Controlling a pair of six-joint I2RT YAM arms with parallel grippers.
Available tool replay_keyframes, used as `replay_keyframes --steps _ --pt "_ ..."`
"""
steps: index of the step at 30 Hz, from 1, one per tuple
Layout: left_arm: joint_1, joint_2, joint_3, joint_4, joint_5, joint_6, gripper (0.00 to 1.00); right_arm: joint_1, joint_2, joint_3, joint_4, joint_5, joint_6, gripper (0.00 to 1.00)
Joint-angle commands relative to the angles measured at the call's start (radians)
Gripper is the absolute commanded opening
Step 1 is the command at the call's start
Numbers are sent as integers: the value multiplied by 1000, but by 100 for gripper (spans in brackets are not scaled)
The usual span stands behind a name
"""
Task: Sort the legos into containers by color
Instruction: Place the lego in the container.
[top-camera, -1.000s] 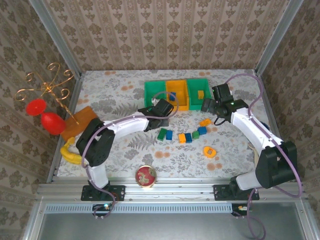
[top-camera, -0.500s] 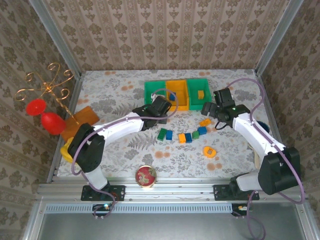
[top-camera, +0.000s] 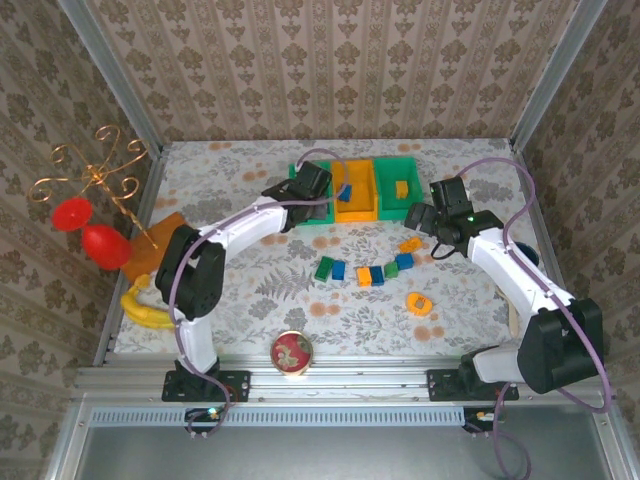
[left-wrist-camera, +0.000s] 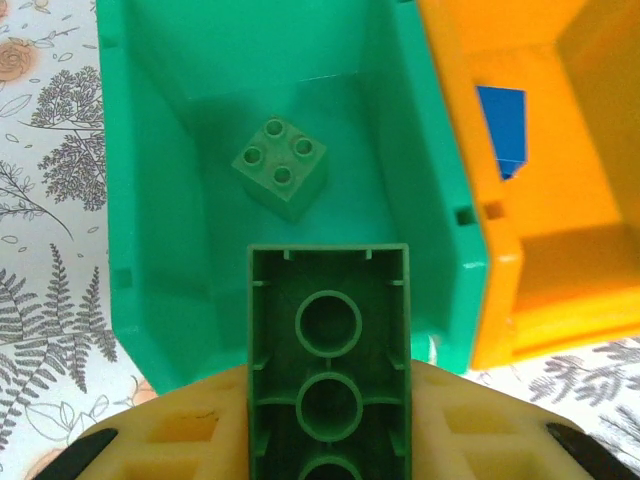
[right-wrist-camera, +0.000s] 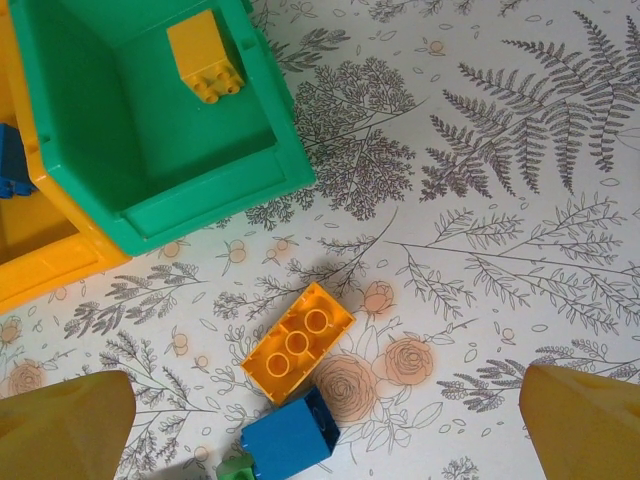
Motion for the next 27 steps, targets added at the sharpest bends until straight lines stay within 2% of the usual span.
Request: replay_keyframes --steps 1,9,17,23,27 --pt "26 28 66 -22 28 41 24 -3 -25 -14 -21 27 19 100" --pt "76 122 159 -29 57 46 31 -4 37 -12 -59 -8 64 100" --pt "92 172 209 -28 72 39 39 7 36 -64 -54 -17 118 100" --pt "94 178 231 -28 72 37 54 36 28 -108 -47 -22 145 100" --pt "94 159 221 -25 88 32 58 57 17 -129 -50 -30 162 100"
